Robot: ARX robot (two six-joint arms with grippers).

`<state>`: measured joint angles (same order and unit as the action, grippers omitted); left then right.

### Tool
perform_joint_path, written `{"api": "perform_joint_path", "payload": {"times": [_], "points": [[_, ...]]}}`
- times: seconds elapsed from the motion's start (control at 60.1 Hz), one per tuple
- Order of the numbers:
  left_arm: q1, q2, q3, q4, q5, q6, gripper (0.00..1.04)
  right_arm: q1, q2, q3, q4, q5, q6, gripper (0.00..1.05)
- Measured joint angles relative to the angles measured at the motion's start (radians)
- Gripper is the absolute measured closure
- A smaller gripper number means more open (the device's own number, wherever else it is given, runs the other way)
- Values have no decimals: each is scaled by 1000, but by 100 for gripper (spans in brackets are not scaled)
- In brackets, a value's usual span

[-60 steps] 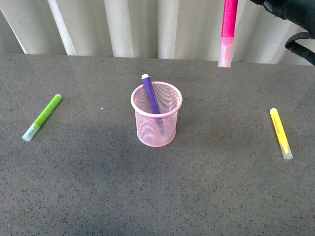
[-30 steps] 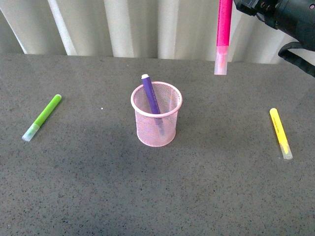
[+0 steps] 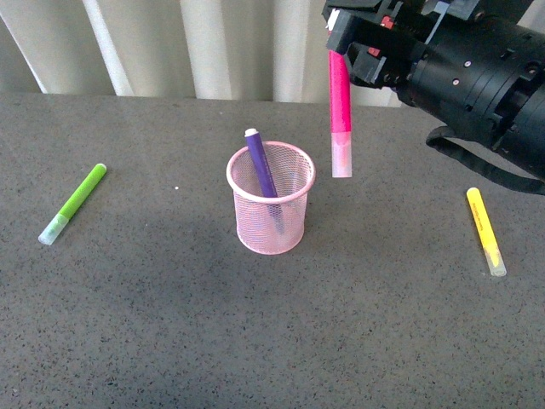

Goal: Insert purple and pink pens into pink cup

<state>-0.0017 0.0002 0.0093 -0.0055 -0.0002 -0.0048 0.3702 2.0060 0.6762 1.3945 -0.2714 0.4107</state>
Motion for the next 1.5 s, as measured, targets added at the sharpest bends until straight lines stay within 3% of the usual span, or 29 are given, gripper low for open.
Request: {"api": "perform_joint_path", "payload": {"times": [0.116, 0.233, 0.416, 0.716, 0.999, 1.498], "points": [[0, 0, 0, 0, 0, 0, 7, 41, 61, 59, 0, 10, -13, 93], [0, -2, 0, 0, 3, 1, 7, 143, 248, 354, -33, 34, -49, 93], [0, 0, 0, 0, -3, 0, 7, 180, 272, 444, -67, 43, -51, 93], [0, 0, 0, 0, 0, 0, 7, 138, 269, 434, -50, 41, -47, 93], [0, 0, 0, 0, 0, 0, 7, 36, 236, 365, -10, 2, -33, 93], [0, 0, 0, 0, 0, 0, 7, 36, 239, 350, -2, -10, -35, 91]]}}
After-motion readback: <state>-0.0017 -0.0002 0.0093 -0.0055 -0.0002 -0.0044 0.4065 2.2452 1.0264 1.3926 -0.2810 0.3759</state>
